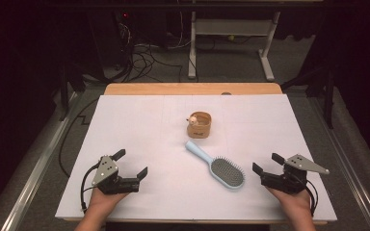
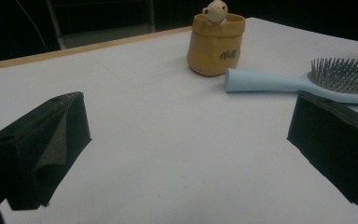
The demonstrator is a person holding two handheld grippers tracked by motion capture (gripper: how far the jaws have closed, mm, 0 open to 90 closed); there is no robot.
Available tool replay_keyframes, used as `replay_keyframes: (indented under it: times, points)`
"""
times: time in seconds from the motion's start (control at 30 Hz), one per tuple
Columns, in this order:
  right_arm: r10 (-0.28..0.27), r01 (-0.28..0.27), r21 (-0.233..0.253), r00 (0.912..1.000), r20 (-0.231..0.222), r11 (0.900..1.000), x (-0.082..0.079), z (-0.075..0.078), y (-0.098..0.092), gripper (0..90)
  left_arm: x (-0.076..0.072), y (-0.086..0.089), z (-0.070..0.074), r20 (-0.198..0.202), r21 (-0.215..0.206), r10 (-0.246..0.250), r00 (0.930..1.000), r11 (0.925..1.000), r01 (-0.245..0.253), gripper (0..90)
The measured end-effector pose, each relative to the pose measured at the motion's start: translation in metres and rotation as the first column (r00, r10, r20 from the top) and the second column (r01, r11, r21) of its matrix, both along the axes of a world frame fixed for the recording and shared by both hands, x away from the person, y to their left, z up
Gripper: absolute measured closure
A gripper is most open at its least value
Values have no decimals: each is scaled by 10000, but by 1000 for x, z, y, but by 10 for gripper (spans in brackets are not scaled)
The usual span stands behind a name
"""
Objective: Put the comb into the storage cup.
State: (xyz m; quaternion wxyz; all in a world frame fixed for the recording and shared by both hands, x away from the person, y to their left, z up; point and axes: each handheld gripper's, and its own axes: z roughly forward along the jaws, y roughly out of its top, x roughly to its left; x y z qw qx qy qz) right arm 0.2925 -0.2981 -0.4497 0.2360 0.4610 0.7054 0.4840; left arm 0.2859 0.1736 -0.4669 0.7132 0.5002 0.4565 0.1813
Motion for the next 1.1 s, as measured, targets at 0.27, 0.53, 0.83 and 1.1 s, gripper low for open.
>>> replay_keyframes:
  times: [0.27, 0.53, 0.83, 1.1]
  points:
    - [184, -184, 14, 9998, -37, 9998, -1, 1, 0, 0, 0, 2, 0, -98, 56, 0, 10000, 10000, 1, 1]
    - [473, -472, -138, 9988, 78, 9988, -5, 3, 6, 0, 0, 1, -1, -210, 65, -107, 9997, 9999, 108, 1]
    - [610, -633, -665, 9975, -359, 9958, -2, -1, 12, 0, -1, 3, 0, -229, -77, -229, 9995, 9997, 227, 1]
    - [719, -875, -1098, 9877, -1389, 9901, -1, -6, 11, 0, 0, 2, -1, -132, -40, -161, 9998, 9999, 160, 1]
